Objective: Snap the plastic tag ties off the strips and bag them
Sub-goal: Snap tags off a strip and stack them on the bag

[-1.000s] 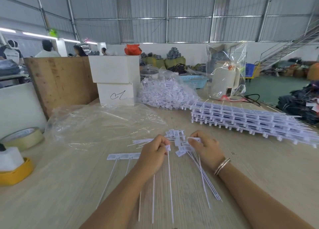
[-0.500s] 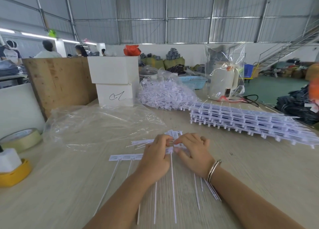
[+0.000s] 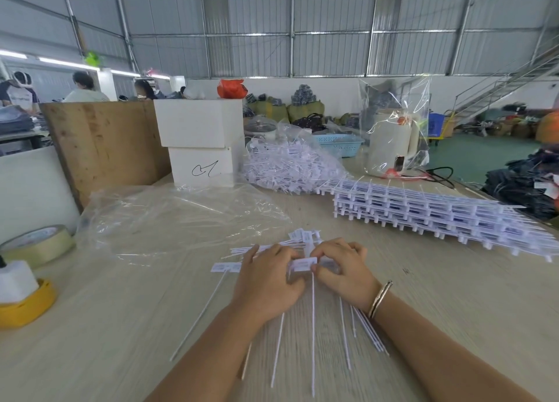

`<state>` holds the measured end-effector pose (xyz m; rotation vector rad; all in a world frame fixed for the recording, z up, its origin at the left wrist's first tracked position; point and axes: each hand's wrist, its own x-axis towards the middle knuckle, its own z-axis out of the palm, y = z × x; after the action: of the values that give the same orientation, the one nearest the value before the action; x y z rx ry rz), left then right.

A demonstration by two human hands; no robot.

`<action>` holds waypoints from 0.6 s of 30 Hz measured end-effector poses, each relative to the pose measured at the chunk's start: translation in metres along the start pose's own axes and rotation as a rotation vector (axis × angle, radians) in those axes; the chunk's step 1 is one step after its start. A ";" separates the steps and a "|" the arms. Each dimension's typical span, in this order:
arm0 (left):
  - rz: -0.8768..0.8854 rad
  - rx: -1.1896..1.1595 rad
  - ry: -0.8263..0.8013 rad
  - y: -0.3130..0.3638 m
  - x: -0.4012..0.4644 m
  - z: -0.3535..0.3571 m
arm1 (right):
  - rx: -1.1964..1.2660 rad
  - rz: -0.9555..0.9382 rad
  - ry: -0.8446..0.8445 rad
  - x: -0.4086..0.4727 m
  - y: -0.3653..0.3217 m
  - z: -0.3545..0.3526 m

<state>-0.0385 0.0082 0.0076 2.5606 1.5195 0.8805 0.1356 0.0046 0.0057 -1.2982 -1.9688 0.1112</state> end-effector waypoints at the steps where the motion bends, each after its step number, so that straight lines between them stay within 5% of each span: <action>1: -0.035 -0.023 -0.007 -0.001 0.000 0.000 | 0.014 0.008 0.015 0.000 -0.001 -0.001; 10: -0.107 -0.377 0.070 0.001 0.004 0.006 | 0.011 0.040 -0.153 0.000 0.000 -0.001; 18: -0.254 -0.672 -0.058 0.001 0.007 0.002 | 0.086 -0.046 -0.045 -0.002 -0.007 -0.002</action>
<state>-0.0340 0.0137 0.0092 1.8575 1.2167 1.0439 0.1318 -0.0016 0.0093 -1.2044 -2.0078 0.2021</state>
